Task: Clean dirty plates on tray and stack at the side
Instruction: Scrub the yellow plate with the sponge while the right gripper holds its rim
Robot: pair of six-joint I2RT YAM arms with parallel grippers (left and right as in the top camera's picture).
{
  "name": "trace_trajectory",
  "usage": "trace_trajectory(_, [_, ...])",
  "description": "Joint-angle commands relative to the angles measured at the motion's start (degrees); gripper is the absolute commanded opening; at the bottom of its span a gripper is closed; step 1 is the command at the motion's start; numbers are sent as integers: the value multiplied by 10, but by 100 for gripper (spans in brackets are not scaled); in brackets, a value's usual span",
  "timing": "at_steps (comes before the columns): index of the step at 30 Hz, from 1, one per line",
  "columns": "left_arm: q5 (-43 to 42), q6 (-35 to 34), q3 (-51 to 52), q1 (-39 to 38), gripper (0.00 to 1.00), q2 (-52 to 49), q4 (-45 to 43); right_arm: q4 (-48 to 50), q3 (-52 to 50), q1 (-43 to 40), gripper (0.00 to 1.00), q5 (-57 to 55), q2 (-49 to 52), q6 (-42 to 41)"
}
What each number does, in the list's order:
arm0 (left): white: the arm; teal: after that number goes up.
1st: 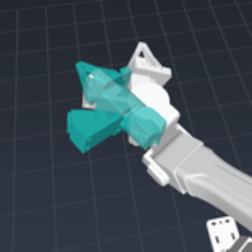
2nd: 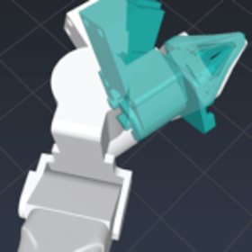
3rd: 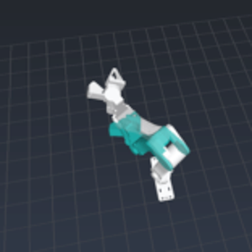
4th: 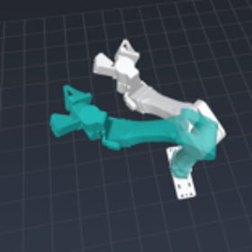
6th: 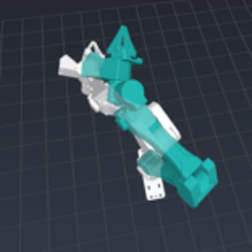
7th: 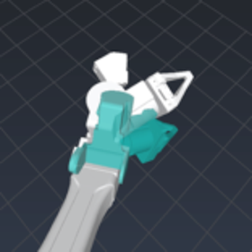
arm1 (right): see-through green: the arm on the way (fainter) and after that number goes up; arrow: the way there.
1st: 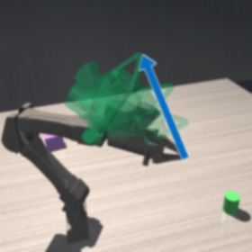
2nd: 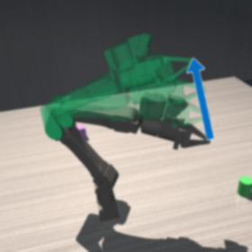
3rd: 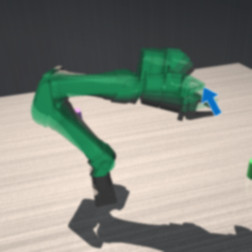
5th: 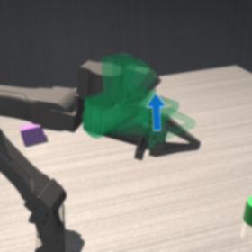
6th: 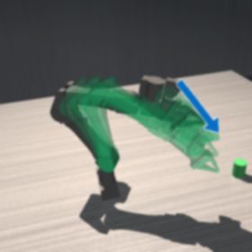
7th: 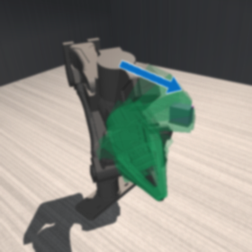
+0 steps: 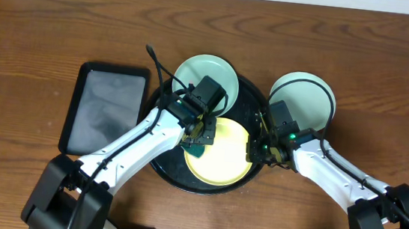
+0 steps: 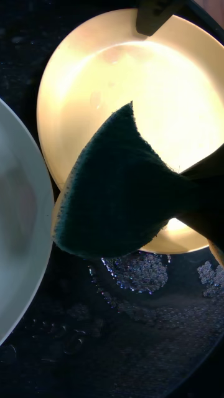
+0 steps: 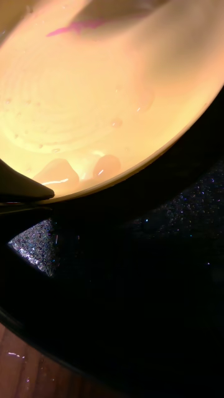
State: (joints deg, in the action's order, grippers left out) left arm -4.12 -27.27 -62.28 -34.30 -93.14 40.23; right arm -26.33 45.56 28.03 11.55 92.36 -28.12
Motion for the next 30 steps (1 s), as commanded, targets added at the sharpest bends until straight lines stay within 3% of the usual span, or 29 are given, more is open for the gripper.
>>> trace_trajectory(1, [7,-9,2,-2,8,-5,0,2,-3,9,1,-10,2,-1])
trace_trajectory(30, [8,-14,4,-19,7,-14,-5,2,-3,9,1,-12,2,-1])
